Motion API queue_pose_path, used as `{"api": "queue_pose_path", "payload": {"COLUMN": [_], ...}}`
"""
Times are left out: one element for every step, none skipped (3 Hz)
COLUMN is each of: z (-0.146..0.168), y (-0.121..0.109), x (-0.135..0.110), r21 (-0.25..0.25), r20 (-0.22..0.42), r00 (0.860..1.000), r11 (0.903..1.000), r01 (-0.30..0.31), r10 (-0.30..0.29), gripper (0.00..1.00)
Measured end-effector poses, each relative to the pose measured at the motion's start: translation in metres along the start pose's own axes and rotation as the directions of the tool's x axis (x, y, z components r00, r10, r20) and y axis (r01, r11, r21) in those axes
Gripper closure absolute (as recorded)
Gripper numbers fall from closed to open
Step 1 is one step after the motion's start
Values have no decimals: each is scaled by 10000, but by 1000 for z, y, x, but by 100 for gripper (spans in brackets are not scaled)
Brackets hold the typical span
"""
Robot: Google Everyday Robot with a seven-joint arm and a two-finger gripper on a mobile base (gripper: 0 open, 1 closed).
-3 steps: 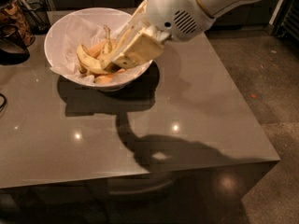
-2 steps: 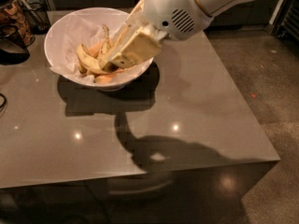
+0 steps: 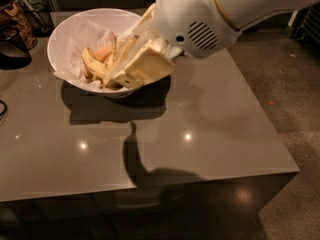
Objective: Pick banana from white bowl
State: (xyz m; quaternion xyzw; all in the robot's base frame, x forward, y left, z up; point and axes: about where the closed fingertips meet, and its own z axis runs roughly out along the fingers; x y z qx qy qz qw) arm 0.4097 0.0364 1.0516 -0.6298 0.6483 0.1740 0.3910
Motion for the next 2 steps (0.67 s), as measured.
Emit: {"api": "queue_pose_path", "payload": {"z": [-13, -17], "y": [26, 30], "x": [-4, -15], "r21": [221, 297], "r20": [-176, -83], "r00": [9998, 9998], "r11": [9997, 9994], "r01": [-35, 192], "r10": [39, -190], "gripper": [100, 100]}}
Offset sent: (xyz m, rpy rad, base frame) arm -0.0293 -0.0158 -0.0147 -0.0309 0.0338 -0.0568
